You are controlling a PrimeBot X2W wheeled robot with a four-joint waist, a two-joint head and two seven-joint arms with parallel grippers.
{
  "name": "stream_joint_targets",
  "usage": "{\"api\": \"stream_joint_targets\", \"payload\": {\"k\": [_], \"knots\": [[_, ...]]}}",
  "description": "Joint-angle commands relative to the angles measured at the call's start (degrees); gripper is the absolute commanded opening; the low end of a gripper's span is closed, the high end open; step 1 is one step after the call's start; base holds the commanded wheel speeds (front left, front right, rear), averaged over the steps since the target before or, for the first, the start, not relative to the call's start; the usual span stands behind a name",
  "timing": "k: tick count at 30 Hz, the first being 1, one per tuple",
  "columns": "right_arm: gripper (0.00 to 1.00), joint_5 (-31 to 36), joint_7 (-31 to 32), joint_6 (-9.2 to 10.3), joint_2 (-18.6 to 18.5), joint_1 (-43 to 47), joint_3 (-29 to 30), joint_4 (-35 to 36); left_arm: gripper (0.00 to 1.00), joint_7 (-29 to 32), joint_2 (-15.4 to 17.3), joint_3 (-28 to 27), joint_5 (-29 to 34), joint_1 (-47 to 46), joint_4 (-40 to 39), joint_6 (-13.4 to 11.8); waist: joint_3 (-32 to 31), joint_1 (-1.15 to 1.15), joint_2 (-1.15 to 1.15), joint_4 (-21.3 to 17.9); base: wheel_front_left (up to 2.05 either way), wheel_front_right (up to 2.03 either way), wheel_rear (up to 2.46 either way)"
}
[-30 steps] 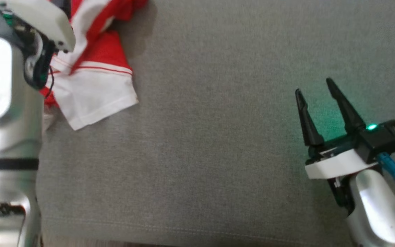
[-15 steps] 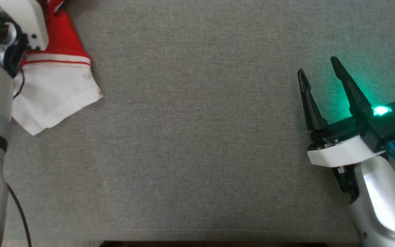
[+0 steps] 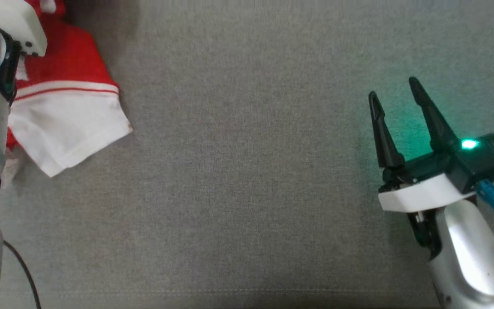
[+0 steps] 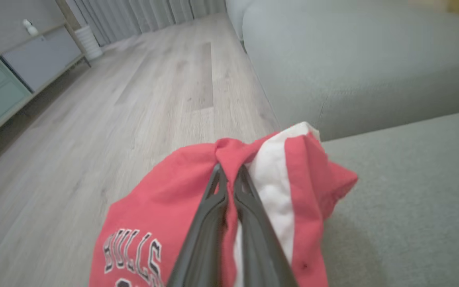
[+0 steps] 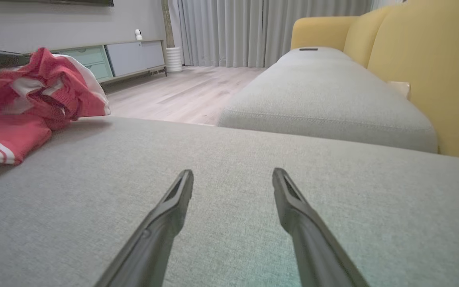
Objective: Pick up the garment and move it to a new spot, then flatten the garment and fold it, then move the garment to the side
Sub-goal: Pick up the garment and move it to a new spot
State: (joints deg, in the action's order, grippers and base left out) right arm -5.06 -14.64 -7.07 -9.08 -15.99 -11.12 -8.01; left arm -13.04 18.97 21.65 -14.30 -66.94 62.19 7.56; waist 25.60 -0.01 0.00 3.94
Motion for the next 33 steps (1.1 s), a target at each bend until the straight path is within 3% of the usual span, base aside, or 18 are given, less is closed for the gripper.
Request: {"api": "stream_joint_targets", "payload": {"k": [1,11,16,18,25,33], "knots": [[1.0,-0.6,-0.4,-0.42,0.7,1.9,-1.1,1.3,0.0,-0.8,3.0,-0.6,-0.5,-2.6,-2.4,-0.1,-4.6,0.01,0.0,-0.1,0.0,0.0,0.0],[1.0,-1.1,-0.4,-0.42,3.6,7.1,-1.4,0.1,0.0,-1.6,0.8,8.4,-8.6,0.5,-14.5,-0.1,-18.5,0.01,0.0,-2.6,0.0,0.0,0.0],[1.0,-1.2,-0.4,-0.42,4.5,8.9,-1.9,0.1,0.0,-0.4,1.0,12.9,-13.0,2.6,-21.0,-0.1,-22.6,0.01,0.0,-5.8,0.0,0.0,0.0],[1.0,-1.2,-0.4,-0.42,5.0,9.8,-2.0,0.4,0.0,0.7,0.7,15.6,-15.7,4.2,-25.9,-0.1,-24.4,0.01,0.0,-8.8,0.0,0.0,0.0],[1.0,-1.2,-0.4,-0.42,5.6,10.3,-2.9,1.0,0.0,1.1,-2.9,20.0,-17.2,8.3,-30.9,-0.4,-23.2,0.01,0.0,-16.7,0.0,0.0,0.0],[1.0,-1.6,-0.4,-0.42,5.9,8.7,-3.2,1.5,0.0,-1.4,-10.2,24.1,-15.9,16.0,-24.1,-1.8,-17.4,0.01,0.0,-23.7,0.0,0.0,0.0]]}}
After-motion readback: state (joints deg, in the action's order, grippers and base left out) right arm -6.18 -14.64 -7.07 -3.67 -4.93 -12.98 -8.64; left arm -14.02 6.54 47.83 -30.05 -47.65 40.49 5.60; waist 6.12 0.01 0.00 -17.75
